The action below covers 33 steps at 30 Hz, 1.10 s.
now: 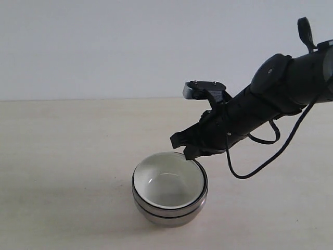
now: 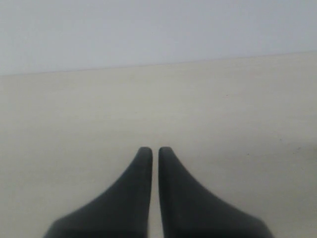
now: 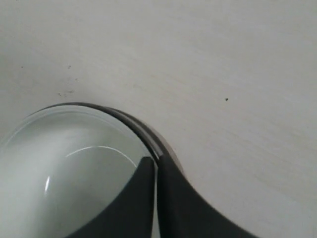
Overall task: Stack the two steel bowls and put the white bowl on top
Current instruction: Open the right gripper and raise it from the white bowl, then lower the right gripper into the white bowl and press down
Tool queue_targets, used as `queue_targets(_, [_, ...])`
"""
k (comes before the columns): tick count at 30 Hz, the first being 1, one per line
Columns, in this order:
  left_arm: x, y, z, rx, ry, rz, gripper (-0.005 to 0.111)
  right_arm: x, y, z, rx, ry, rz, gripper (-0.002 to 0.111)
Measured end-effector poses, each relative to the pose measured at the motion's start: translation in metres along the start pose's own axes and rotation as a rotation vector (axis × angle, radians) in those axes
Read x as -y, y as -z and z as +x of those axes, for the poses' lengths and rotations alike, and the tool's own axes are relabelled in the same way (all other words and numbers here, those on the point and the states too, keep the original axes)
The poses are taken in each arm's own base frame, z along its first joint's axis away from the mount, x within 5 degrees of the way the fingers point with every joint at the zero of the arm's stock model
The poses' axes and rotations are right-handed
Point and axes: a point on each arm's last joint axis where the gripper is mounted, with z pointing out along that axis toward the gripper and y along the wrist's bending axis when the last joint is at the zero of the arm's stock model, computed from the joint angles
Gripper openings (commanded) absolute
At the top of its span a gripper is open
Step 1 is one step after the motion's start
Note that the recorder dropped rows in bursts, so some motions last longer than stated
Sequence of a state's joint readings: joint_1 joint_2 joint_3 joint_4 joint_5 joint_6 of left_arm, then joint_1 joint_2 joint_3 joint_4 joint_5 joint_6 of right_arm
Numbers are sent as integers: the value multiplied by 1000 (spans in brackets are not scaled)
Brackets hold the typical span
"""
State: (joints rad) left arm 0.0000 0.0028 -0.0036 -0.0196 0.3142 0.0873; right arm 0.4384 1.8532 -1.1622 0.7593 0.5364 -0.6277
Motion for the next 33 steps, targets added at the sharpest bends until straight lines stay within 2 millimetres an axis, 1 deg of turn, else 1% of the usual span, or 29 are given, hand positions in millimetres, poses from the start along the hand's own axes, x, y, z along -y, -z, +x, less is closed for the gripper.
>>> queue_targets(11, [0,0,0,0,0,0,4,0,0,0,2,-5,-2,0])
queue_targets(14, [0,0,0,0,0,0,4,-3,3,-2,14,-2,-5,0])
queue_targets(16, [0,0,0,0,0,0,4,-9,6,-3,27,17,-13,0])
queue_targets(19, [0,0,0,0,0,0,4,-25,4,-3,30,63,-38,0])
queue_targets(23, [0,0,0,0,0,0,4,-50,-4,0,36,130,-57,0])
queue_targets(24, [0,0,0,0,0,0,4,-59,-8,1,47,151,-57,0])
queue_targets(26, [0,0,0,0,0,0,4,-67,-16,4,48,169,-55,0])
queue_targets(28, [0,0,0,0,0,0,4,-72,-25,9,25,179,-61,0])
queue_targets(33, [0,0,0,0,0,0,4,-71,-35,14,-1,173,-60,0])
